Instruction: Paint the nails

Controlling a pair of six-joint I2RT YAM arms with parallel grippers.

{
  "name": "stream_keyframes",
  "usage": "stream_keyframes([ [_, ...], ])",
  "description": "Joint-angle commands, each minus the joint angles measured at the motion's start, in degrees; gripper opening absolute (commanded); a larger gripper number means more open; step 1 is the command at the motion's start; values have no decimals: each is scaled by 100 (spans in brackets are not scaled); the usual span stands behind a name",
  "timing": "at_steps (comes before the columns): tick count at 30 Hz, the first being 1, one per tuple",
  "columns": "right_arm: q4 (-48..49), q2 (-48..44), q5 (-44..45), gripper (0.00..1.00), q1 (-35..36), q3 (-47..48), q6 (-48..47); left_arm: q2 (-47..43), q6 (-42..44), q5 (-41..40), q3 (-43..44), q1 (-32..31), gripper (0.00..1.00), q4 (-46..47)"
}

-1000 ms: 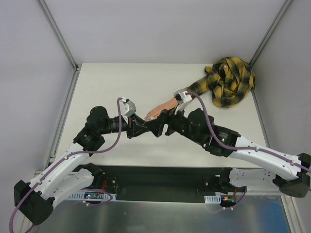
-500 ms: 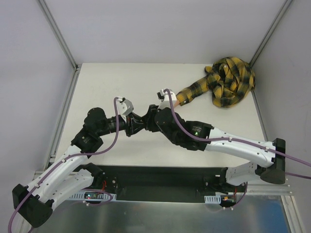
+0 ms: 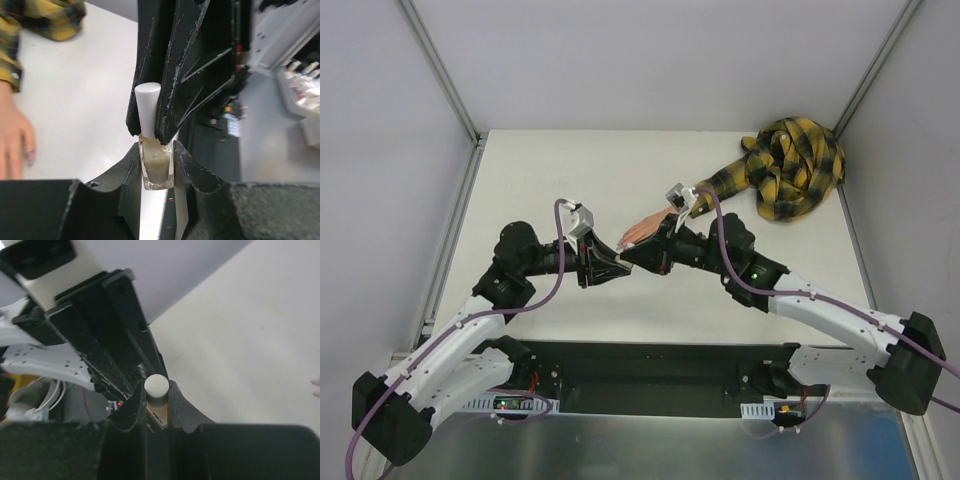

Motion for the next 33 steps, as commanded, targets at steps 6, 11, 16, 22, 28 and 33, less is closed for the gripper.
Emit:
stream_keyframes([
  [6,2235,192,-3546,0,-320,-373,236,645,-1233,2584,206,-145,0,2273],
  [11,935,-274,-2185,3,-259,-197,-256,267,-150,1715,303,-136,0,815],
  [16,-1175,-502,122,44,57,575,-582,4,483,626,355,-136,0,198],
  [22,-2468,-442,2403,69,646,1323,-318,-181,897,-404,390,-136,0,-277],
  [28,-3453,401,3776,68,1270,2571,-477,-208,923,-924,391,-136,0,-366],
  [33,-3708,938,4216,58,1455,3124,-380,-225,906,-1169,399,-136,0,-410],
])
